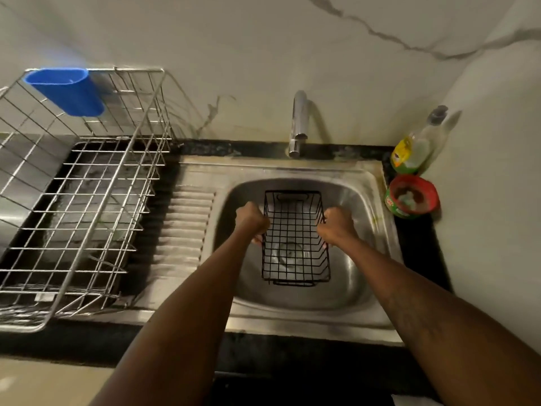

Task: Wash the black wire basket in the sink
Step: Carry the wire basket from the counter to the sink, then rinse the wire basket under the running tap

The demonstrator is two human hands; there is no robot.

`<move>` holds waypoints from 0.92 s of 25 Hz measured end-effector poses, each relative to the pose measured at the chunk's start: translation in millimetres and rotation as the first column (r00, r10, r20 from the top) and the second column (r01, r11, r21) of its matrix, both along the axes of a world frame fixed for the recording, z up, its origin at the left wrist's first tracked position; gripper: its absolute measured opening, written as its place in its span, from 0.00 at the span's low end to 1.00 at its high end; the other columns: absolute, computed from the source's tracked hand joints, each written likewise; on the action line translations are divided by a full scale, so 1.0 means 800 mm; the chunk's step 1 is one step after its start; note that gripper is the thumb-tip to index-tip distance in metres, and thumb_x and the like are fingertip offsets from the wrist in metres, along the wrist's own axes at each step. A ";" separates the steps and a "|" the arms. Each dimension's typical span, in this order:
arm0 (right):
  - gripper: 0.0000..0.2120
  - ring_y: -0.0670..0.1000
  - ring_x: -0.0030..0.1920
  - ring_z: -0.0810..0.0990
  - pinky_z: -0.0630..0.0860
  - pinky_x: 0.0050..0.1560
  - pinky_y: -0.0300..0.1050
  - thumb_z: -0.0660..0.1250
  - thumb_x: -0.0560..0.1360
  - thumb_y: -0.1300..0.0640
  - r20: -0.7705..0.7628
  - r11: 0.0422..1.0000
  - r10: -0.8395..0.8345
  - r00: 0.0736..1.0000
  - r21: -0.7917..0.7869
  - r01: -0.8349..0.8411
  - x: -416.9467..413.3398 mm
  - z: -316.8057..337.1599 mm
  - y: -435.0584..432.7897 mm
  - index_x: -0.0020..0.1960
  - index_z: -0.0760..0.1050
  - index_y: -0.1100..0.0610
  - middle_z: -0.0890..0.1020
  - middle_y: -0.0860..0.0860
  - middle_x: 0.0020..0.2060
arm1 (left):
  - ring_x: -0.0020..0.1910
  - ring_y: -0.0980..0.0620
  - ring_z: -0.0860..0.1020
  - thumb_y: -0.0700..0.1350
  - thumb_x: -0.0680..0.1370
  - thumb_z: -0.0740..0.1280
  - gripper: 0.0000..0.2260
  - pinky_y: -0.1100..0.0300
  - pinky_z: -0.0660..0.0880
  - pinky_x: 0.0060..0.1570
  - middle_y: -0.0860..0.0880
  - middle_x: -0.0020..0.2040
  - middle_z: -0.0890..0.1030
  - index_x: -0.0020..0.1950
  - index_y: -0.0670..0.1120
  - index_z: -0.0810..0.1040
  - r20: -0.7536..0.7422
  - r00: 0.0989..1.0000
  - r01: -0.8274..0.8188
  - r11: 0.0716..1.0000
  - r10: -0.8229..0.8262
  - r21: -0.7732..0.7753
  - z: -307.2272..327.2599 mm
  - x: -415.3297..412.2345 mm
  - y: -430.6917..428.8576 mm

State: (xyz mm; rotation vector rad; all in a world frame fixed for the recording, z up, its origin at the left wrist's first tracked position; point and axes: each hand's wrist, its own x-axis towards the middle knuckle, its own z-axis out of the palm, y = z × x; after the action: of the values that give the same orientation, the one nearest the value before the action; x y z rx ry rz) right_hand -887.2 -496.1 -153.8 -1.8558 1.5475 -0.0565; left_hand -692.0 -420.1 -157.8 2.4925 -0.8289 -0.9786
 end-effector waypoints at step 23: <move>0.15 0.58 0.54 0.82 0.78 0.50 0.49 0.67 0.77 0.53 -0.053 0.982 0.007 0.999 -0.187 -0.017 0.009 -0.086 -0.011 0.62 0.76 0.55 0.83 0.55 0.54 | 0.36 0.59 0.77 0.57 0.79 0.69 0.11 0.64 0.76 0.41 0.56 0.36 0.78 0.41 0.52 0.79 0.161 0.983 -0.022 0.928 0.088 -0.371 -0.007 -0.011 -0.066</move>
State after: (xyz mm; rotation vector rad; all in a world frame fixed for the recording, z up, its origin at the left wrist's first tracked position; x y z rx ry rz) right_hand -880.4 -504.9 -222.7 -2.0266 1.6138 -0.1539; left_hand -701.0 -473.0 -163.7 2.2784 -0.8958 -0.5289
